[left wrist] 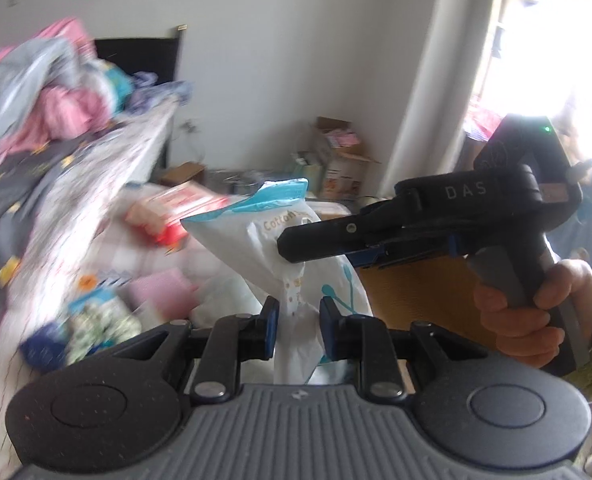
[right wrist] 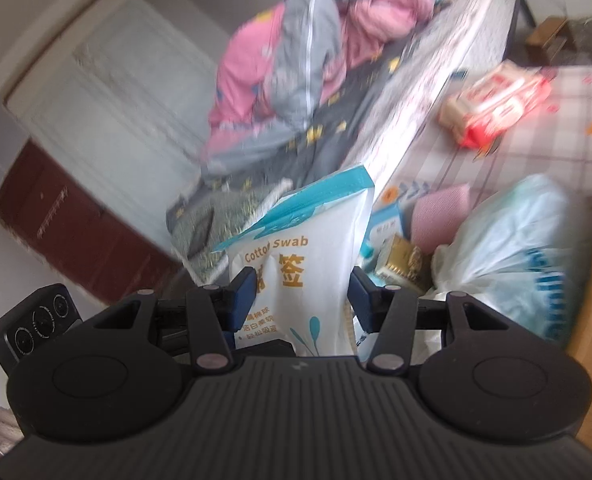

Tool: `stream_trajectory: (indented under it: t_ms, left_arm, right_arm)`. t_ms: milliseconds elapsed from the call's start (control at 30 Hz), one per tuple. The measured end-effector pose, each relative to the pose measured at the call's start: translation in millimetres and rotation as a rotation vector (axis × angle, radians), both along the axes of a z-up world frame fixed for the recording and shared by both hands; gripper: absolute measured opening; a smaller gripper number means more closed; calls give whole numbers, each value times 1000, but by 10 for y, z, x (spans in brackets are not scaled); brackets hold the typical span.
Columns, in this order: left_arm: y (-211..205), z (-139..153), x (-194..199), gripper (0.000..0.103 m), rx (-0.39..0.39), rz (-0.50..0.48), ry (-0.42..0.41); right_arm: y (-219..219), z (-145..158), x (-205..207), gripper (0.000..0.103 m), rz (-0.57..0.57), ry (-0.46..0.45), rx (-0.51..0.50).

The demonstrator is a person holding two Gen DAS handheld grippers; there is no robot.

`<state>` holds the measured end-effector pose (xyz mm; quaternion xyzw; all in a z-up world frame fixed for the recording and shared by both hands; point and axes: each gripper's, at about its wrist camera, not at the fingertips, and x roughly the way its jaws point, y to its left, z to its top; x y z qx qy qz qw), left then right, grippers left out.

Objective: Organize soft objects
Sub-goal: 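Carry the cotton swab bag with the right tool into the cardboard box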

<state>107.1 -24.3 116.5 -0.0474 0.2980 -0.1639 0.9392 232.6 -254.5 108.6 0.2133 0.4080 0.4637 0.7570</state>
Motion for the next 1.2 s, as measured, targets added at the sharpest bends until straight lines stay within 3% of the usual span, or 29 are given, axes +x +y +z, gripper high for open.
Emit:
stream_trajectory:
  t_ms: [100, 233, 467, 600, 667, 733, 833, 933, 1200]
  left_arm:
    - [-257, 81, 176, 23, 9, -93, 0]
    - [-666, 69, 610, 23, 7, -226, 66]
    - [-1337, -278, 1455, 23, 45, -335, 202]
    - [-1564, -543, 1875, 24, 92, -314, 255]
    - [-1639, -669, 2031, 31, 134, -287, 247]
    - [-1677, -773, 2105, 56, 201, -233, 207]
    - [-1680, -814, 2156, 64, 264, -179, 164]
    - [-1529, -720, 2138, 65, 224, -175, 181]
    - [-976, -402, 1792, 76, 140, -91, 131]
  right_arm:
    - [-416, 53, -3, 49, -87, 1, 32]
    - [-982, -4, 38, 49, -220, 17, 32]
    - [-1698, -577, 443, 49, -399, 162, 25]
    - [-1809, -927, 836, 49, -442, 239, -6]
    - [-1805, -1117, 1050, 50, -456, 264, -37]
    - [-1767, -1341, 1245, 51, -472, 273, -75]
    - [-1709, -1757, 1502, 51, -484, 348, -122]
    - [-1719, -1987, 1585, 52, -506, 388, -139]
    - [-1570, -1910, 1602, 49, -485, 308, -250]
